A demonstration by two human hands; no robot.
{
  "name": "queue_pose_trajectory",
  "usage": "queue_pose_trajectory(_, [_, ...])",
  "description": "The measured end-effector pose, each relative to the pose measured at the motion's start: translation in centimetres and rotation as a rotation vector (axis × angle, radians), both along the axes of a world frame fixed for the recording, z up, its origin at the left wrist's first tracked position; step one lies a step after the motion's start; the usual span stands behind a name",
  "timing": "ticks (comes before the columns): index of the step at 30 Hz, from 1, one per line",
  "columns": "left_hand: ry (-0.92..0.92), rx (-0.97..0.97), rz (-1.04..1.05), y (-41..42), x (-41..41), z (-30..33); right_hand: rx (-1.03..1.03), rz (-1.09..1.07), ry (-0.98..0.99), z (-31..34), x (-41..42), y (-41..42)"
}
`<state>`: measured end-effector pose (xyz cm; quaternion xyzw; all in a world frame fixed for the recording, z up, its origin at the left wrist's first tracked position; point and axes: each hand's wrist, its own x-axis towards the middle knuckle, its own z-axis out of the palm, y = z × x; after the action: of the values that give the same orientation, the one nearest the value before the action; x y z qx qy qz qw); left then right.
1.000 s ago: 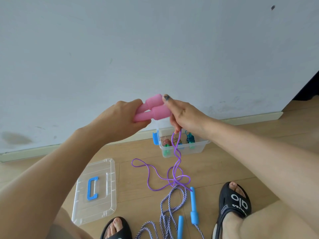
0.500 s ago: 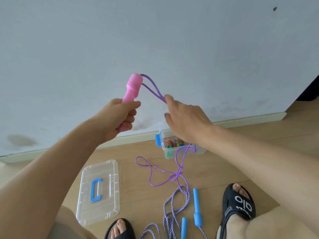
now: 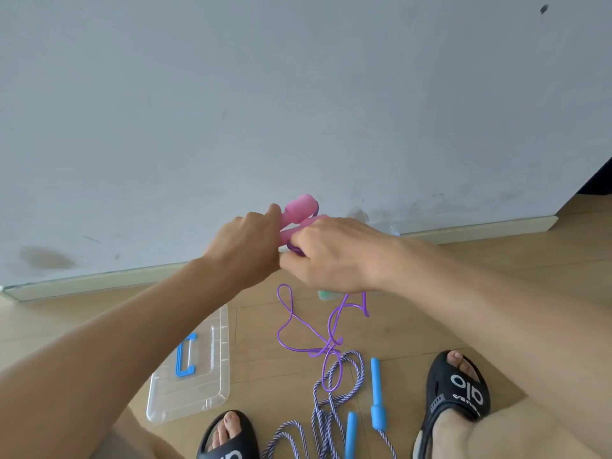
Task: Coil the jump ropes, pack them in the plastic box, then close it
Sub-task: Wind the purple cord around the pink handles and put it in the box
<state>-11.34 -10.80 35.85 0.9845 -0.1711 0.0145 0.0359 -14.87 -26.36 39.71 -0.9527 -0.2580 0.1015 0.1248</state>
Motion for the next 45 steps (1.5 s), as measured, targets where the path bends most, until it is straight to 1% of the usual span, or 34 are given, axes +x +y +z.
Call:
queue_pose_trajectory(2, [-0.03,0.039,-0.053,0.1,-0.1,0.2,0.072,-0.033,0.091,0.5,0.3,-0.4])
queue_pose_trajectory(4, [-0.091,0.077,-0.096,0.1,-0.3,0.2,0.121,-0.05,0.098,0.8,0.6,-0.7])
queue_pose_trajectory(6, [-0.205,0.089,-0.183,0.1,-0.7,-0.1,0.111,-0.044,0.011,0.8,0.7,-0.9])
queue_pose_trajectory(8, [-0.31,0.031,-0.359,0.0,-1.1,-0.7,0.059,-0.023,-0.096,0.6,0.7,-0.9])
queue_pose_trajectory(10, [-0.383,0.017,-0.478,-0.2,-1.6,-1.1,0.018,0.001,-0.162,0.6,0.6,-0.8])
queue_pose_trajectory(12, [-0.308,-0.018,-0.48,-0.2,-2.1,-1.4,0.033,0.006,-0.158,0.7,0.5,-0.9])
queue_pose_trajectory(14, [-0.143,-0.068,-0.368,-0.1,-2.7,-1.1,0.103,-0.008,-0.108,0.9,0.4,-1.0])
queue_pose_trajectory(15, [-0.107,-0.073,-0.347,0.0,-2.7,-1.1,0.14,-0.018,-0.089,0.9,0.3,-1.1])
queue_pose_trajectory(19, [0.05,-0.129,-0.377,0.2,-2.9,0.0,0.255,-0.058,-0.07,1.1,0.4,-1.4])
queue_pose_trajectory(21, [0.094,-0.136,-0.429,0.3,-2.9,0.6,0.287,-0.082,-0.079,1.0,0.9,-1.5])
queue_pose_trajectory(24, [0.127,-0.24,-0.517,0.4,-3.1,1.5,0.323,-0.153,-0.078,0.9,2.3,-2.1])
queue_pose_trajectory(26, [0.127,-0.316,-0.563,0.3,-3.4,2.0,0.376,-0.213,-0.011,0.6,3.1,-2.7])
queue_pose_trajectory(28, [0.153,-0.405,-0.566,0.2,-3.9,2.1,0.475,-0.27,0.1,0.1,3.6,-3.0])
queue_pose_trajectory(30, [0.168,-0.453,-0.543,0.1,-3.9,2.2,0.523,-0.309,0.164,-0.4,4.0,-2.7])
queue_pose_trajectory(32, [0.196,-0.504,-0.5,0.0,-3.9,2.3,0.553,-0.342,0.186,-0.9,4.3,-2.4])
queue_pose_trajectory(34, [0.226,-0.588,-0.426,-0.2,-4.0,2.6,0.671,-0.367,0.275,-1.6,4.1,-2.4])
queue_pose_trajectory(36, [0.174,-0.621,-0.312,-0.4,-3.8,2.8,0.787,-0.358,0.353,-2.5,3.8,-2.6])
queue_pose_trajectory(38, [0.081,-0.609,-0.163,-0.2,-3.1,2.8,0.747,-0.392,0.335,-2.8,3.3,-2.4])
queue_pose_trajectory(40, [0.039,-0.623,-0.027,0.2,-2.1,2.7,0.679,-0.459,0.278,-2.5,2.8,-1.5])
queue_pose_trajectory(43, [0.073,-0.632,0.133,0.6,-0.6,2.0,0.713,-0.487,0.294,-2.5,1.8,-0.3])
queue_pose_trajectory(45, [0.098,-0.667,0.247,1.7,0.7,1.5,0.634,-0.454,0.285,-3.0,0.8,-0.1])
